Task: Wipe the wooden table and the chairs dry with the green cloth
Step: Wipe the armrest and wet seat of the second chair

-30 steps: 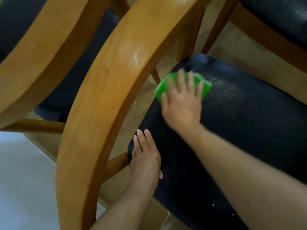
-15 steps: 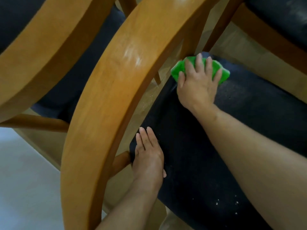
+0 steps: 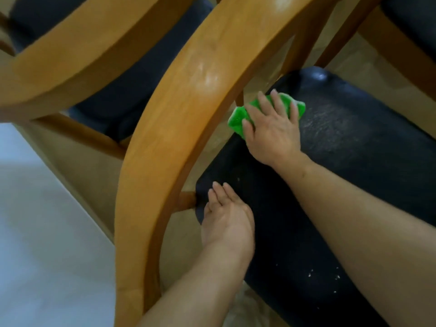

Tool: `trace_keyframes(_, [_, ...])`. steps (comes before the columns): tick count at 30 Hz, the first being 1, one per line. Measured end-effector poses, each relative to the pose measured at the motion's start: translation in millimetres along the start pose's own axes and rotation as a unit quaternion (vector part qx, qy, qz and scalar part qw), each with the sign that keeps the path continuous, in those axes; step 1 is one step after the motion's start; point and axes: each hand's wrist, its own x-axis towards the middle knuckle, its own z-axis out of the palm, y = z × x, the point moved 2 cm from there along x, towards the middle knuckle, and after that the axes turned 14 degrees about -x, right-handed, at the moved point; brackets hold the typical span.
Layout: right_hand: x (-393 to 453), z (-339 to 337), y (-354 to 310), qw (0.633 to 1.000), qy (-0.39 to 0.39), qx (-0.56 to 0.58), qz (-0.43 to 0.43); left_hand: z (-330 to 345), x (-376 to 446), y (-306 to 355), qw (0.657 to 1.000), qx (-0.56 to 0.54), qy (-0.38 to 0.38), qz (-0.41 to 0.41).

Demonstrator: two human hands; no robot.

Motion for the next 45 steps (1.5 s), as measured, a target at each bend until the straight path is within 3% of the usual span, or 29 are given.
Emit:
trace_keyframes(2, [-12.3, 3.5, -24.4, 1.0, 0.001, -0.001, 0.003, 2.8, -7.6, 1.4, 1.0, -0.022, -0.006, -0.001])
trace_keyframes(6, [-79.7, 9.8, -65.5, 0.984, -0.005, 0.0, -0.18, -6.9, -40.6, -7.2, 0.998, -0.051, -0.038, -0.027])
trace_keyframes(9, [-137.0, 19.1, -63.7, 0.956, -0.024, -0.031, -0.29, -22.0, -82.3, -20.1, 0.999, -0.041, -0.016, 0.014])
trace_keyframes(12, [-188.7, 23.5, -48.5, 0.93, -0.045, -0.04, -0.363, -33.2, -119.5, -33.1, 0.994, -0.05, 0.049, 0.089])
trace_keyframes(15, [-184.5, 24.1, -35.6, 0.91, -0.058, -0.063, -0.405, -34.8, -147.6, -40.0, 0.975, -0.048, 0.142, 0.163])
trace_keyframes(19, [-113.7, 15.5, -47.4, 0.949, -0.058, -0.069, -0.301, -35.8, -165.6, -46.7, 0.924, -0.014, 0.333, 0.188])
trace_keyframes(22, [-80.7, 7.7, -68.3, 0.973, -0.068, -0.049, -0.216, -41.7, -158.9, -62.9, 0.918, -0.042, 0.383, 0.099])
trace_keyframes(25, [-93.2, 10.1, -81.9, 0.978, -0.064, -0.046, -0.195, -52.1, -141.0, -77.0, 0.901, -0.123, 0.41, 0.07])
trace_keyframes(31, [-204.3, 20.4, -45.0, 0.913, -0.065, -0.075, -0.395, -75.8, -116.3, -76.1, 0.863, -0.104, 0.475, 0.134])
trace_keyframes(36, [-229.3, 19.6, -12.1, 0.871, -0.089, -0.093, -0.473, -82.3, -107.3, -73.2, 0.875, -0.072, 0.465, 0.113])
trace_keyframes(38, [-199.5, 14.6, -24.8, 0.893, -0.088, -0.09, -0.431, -82.2, -108.5, -71.6, 0.871, -0.059, 0.474, 0.119])
trace_keyframes(42, [-106.9, 9.3, -77.5, 0.965, -0.071, -0.072, -0.243, -83.4, -106.3, -71.1, 0.867, -0.062, 0.478, 0.125])
trace_keyframes(45, [-79.7, 9.7, -112.0, 0.97, -0.105, -0.097, -0.195, -82.0, -104.3, -70.8, 0.859, -0.05, 0.495, 0.12])
